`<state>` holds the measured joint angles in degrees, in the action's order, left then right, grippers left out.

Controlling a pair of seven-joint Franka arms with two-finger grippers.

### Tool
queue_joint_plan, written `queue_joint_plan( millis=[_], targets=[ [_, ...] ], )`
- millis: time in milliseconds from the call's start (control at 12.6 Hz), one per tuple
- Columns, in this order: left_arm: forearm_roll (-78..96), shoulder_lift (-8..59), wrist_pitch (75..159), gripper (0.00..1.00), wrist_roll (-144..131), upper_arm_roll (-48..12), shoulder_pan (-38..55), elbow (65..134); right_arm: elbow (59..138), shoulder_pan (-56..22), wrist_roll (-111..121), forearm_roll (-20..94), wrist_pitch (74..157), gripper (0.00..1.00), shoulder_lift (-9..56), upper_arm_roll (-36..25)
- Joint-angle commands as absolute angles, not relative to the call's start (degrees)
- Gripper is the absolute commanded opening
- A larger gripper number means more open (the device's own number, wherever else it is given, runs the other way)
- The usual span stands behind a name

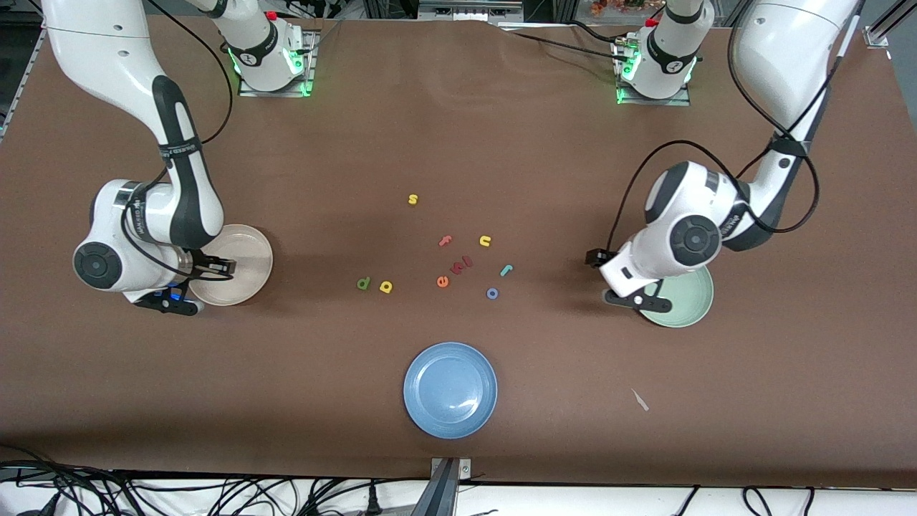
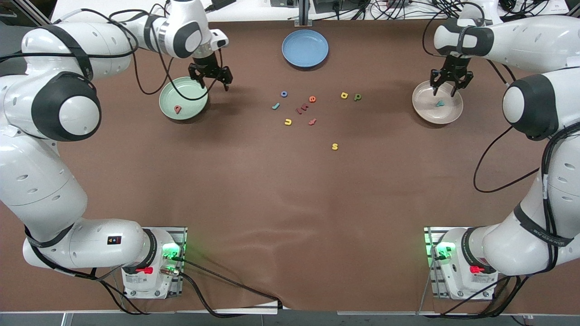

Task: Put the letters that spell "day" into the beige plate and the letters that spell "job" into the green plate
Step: 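Drop the pink letter on the green plate while the right gripper drops the y, then grasp the cyan j with the left gripper while the right gripper grasps the green p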

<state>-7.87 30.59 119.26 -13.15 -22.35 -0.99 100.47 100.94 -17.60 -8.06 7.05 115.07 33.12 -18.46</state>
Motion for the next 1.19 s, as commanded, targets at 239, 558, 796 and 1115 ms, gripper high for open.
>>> queue_joint_plan(
  millis=[239, 558, 796, 1115],
  targets=[
    [-7.73, 34.88, 120.83, 1.0, -11.95, -21.88, 10.18, 95.46, 97.65, -21.71, -24.76, 10.45, 114.35, 1.0, 32.87, -12.94],
    [-8.17, 40.77, 131.28, 1.0, -11.95, -21.54, 14.31, 93.6, 97.38, -25.47, -28.02, 10.55, 118.37, 1.0, 33.05, -10.72],
    [-15.45, 43.24, 134.82, 0.99, -11.95, -21.53, 15.03, 93.6, 97.21, -29.69, -35.67, 10.63, 124.7, 1.0, 35.59, -10.29],
    [-18.8, 45.17, 138.42, 0.82, -11.87, -21.53, 15.56, 93.6, 96.42, -31.03, -39.98, 10.63, 129.72, 1.0, 37.87, -8.53]
  ],
)
